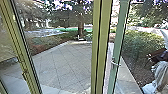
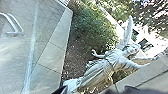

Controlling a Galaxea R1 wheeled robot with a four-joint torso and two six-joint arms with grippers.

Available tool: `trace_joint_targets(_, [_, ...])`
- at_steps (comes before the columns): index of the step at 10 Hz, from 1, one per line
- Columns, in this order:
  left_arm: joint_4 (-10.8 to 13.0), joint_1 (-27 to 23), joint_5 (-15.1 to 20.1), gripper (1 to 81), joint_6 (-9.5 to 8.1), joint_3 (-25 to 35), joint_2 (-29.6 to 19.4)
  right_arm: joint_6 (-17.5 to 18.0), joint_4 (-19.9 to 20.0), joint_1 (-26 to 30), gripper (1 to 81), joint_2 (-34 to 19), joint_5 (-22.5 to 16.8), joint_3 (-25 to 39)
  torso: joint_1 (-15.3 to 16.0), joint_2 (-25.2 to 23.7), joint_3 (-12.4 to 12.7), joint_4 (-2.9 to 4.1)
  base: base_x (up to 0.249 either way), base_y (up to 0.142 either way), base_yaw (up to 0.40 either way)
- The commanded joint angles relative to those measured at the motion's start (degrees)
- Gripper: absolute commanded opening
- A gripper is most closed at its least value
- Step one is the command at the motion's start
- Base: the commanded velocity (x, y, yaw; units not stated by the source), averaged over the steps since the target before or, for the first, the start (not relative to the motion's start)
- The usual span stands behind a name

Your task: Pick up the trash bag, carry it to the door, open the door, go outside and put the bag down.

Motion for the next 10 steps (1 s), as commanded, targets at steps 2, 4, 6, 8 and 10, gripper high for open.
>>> trace_joint_targets(2, [0.3, -1.7, 4.7, 1.0, 0.52, 0.8, 1.4, -2.0, -11.4, 6.0, 81.1, -1.0, -2.7, -3.8, 0.0, 0.0, 0.0, 0.00, 0.000, 0.000, 0.000])
trace_joint_targets(4, [0.3, -1.8, 4.7, 1.0, 0.52, 0.8, 1.5, -2.9, -15.6, 3.9, 81.1, -1.0, -2.1, -4.9, 0.0, 0.0, 0.0, 0.00, 0.000, 0.000, 0.000])
trace_joint_targets(6, [0.4, -1.7, 4.7, 1.0, 0.52, 0.8, 1.6, -3.3, -19.0, 3.5, 81.1, -1.2, -1.8, -6.4, 0.0, 0.0, 0.0, 0.00, 0.000, 0.000, 0.000])
trace_joint_targets(8, [0.4, -1.8, 4.7, 1.0, 0.52, 0.8, 1.6, -3.5, -16.7, 4.1, 81.1, -1.3, -1.0, -7.3, 0.0, 0.0, 0.0, 0.00, 0.000, 0.000, 0.000])
trace_joint_targets(10, [0.4, -1.8, 4.7, 1.0, 0.52, 0.8, 1.6, -4.7, -11.0, 6.3, 81.1, -1.9, -0.3, -7.4, 0.0, 0.0, 0.0, 0.00, 0.000, 0.000, 0.000])
